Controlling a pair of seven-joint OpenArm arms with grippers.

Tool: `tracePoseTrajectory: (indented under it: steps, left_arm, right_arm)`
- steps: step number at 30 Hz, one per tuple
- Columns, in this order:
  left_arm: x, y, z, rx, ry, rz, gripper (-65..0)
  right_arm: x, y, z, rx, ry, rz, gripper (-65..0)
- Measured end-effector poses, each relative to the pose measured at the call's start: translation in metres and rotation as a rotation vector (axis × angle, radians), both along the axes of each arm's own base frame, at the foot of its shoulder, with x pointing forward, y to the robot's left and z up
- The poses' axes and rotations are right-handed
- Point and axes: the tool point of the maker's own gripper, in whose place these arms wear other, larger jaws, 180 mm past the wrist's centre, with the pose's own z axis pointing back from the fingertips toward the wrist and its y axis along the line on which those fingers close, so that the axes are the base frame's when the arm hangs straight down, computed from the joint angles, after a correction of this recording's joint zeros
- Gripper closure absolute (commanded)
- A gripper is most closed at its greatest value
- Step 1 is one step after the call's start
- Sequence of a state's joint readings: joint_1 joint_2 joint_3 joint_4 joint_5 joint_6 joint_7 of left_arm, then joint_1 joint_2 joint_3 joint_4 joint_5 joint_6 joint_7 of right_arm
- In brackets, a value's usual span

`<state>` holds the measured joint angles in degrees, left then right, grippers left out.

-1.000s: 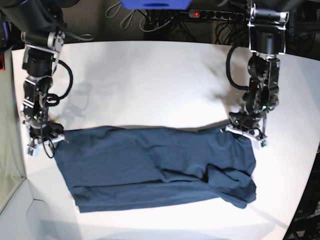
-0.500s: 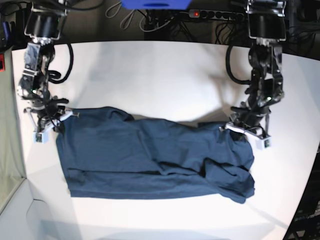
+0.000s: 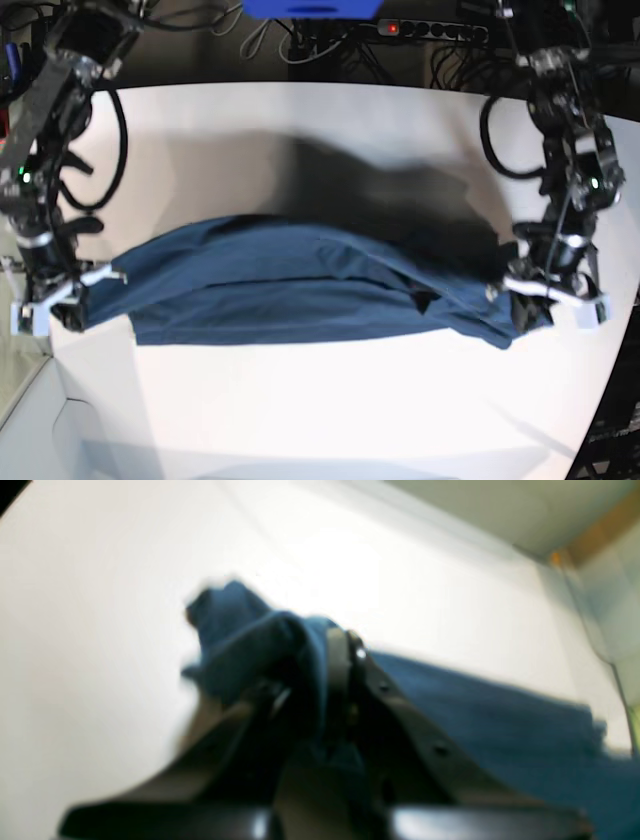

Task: Layout the t-shirt on the table in an organized manner, then fold the t-shirt properly
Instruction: 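Lift the shirt edge with both grippers and shake it out flat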

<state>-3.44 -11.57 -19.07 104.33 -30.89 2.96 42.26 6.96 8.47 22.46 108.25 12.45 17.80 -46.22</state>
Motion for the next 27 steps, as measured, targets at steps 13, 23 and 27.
tracePoseTrajectory:
  steps: [13, 23, 27]
  left_arm:
    - [0.040, 0.036, -0.101, -0.058, 0.301, 0.058, 0.0]
    - [-0.018, 0.024, -0.123, -0.076, 0.441, -0.031, 0.0]
    - [-0.037, 0.000, -0.093, -0.147, 0.437, -0.148, 0.0]
  right_arm:
    - [0.039, -0.031, -0.087, 0.167, 0.339, -0.061, 0.0]
    - [0.002, -0.045, -0.097, 0.079, 0.370, -0.074, 0.0]
    - [0.004, -0.050, -0.081, 0.045, 0.327, -0.075, 0.0]
